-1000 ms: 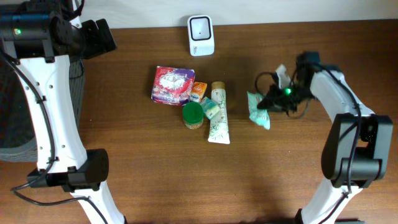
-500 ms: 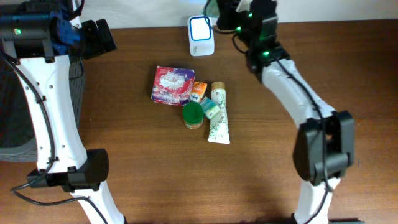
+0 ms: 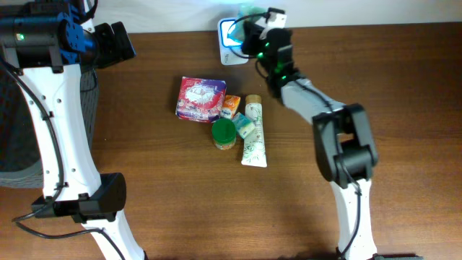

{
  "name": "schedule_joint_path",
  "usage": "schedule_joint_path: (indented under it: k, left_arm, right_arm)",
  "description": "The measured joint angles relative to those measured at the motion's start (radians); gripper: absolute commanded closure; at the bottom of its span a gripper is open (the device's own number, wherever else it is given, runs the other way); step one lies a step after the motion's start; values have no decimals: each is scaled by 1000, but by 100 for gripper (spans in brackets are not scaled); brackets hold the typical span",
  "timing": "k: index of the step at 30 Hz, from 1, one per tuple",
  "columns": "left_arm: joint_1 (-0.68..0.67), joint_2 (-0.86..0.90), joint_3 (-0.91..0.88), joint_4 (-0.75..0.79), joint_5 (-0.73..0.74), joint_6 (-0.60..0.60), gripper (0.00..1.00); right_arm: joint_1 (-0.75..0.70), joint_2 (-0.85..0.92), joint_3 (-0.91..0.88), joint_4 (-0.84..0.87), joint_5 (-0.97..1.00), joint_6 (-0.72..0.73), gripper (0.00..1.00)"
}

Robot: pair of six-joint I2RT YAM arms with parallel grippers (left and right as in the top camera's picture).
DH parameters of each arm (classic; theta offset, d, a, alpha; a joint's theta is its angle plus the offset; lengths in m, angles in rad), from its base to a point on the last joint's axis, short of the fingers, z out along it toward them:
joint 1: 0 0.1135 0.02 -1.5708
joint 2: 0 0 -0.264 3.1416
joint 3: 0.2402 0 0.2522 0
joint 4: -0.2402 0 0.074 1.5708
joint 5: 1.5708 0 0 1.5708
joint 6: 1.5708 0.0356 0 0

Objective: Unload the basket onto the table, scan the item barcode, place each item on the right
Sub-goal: 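Raise the wipes pack to the white scanner at the top, then carry the wipes pack to the right table edge and release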

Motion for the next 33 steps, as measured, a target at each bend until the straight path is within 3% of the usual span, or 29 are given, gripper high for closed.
schedule_joint_path:
  k: [6,9,12,15,16,18,24,28,33]
  left_arm:
    - [0,0,0,0,0,0,1]
    - [0,0,0,-1,0,0,1]
    - [0,0,0,0,0,0,1]
    - [0,0,0,0,0,0,1]
    - [0,0,0,0,0,0,1]
    - [0,0,0,0,0,0,1]
    - [0,0,0,0,0,0,1]
    - [0,0,0,0,0,0,1]
    - [0,0,0,0,0,0,1]
  right_arm:
    - [-338,-214,22,-500,6,26,96]
    - [-552,-229,28,-809,24,31,96]
    - [-711,-227,22,-992,42,28,92]
    - [-840,-226,22,-1040,72,29,28]
    - [-890,-226,22,-1049,81,28,12]
    - [-948,-226,22,-1068,90,24,6]
    - [-922,-226,22,-1092,-92,-43,6]
    - [-774,-226,22,-1165,-282,-68,1]
    - [-532,-225,23,-1318,-369,-172,1]
